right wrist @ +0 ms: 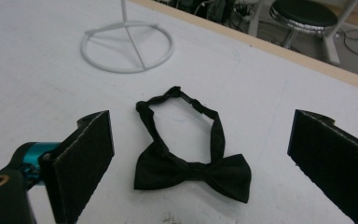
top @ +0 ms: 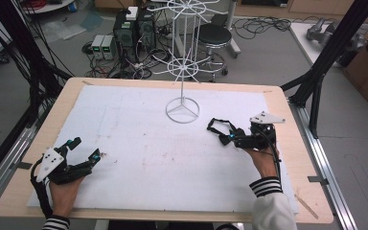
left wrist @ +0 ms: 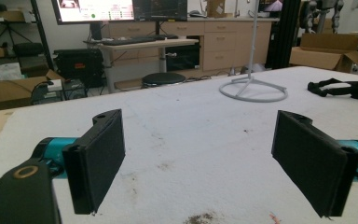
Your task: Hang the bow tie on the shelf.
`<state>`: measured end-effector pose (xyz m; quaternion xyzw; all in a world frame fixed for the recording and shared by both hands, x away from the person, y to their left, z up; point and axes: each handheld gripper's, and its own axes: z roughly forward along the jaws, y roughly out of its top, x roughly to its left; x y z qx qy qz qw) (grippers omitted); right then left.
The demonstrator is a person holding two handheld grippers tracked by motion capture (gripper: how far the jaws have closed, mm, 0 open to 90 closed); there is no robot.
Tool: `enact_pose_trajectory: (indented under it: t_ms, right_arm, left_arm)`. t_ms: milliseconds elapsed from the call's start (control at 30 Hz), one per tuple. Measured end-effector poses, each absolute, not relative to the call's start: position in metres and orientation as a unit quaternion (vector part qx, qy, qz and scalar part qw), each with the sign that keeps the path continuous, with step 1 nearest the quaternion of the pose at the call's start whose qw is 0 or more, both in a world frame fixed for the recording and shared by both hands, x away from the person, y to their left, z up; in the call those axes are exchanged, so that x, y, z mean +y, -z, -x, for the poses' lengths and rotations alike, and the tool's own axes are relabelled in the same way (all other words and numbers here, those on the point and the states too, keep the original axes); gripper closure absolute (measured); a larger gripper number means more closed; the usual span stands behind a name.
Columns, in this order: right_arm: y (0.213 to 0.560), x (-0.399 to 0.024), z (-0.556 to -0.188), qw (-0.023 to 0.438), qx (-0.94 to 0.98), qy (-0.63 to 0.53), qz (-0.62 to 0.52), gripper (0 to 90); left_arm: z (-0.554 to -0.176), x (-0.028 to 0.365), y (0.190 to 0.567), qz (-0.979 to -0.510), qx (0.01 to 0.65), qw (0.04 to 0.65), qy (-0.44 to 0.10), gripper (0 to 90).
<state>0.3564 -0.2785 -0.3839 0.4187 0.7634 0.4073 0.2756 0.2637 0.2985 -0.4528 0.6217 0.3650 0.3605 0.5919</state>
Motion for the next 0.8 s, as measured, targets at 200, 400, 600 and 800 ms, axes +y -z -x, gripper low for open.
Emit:
enact_pose_trajectory:
  t_ms: [200,400,600,800]
  right_arm:
    - [0.378,-0.277,-0.373,0.259,0.785,-0.372,-0.421,15.9]
    - [0.380,-0.272,-0.387,0.250,0.793,-0.349,-0.431,18.2]
    - [0.387,-0.273,-0.398,0.235,0.794,-0.325,-0.458,30.0]
    - [0.392,-0.273,-0.405,0.222,0.796,-0.306,-0.472,34.8]
  left_arm:
    - [-0.264,0.299,0.453,-0.621,0.365,0.593,-0.359,17.6]
    - [-0.264,0.299,0.453,-0.622,0.365,0.593,-0.359,17.6]
    - [-0.264,0.299,0.453,-0.621,0.367,0.593,-0.358,17.6]
    - [-0.264,0.299,0.453,-0.622,0.365,0.592,-0.359,17.6]
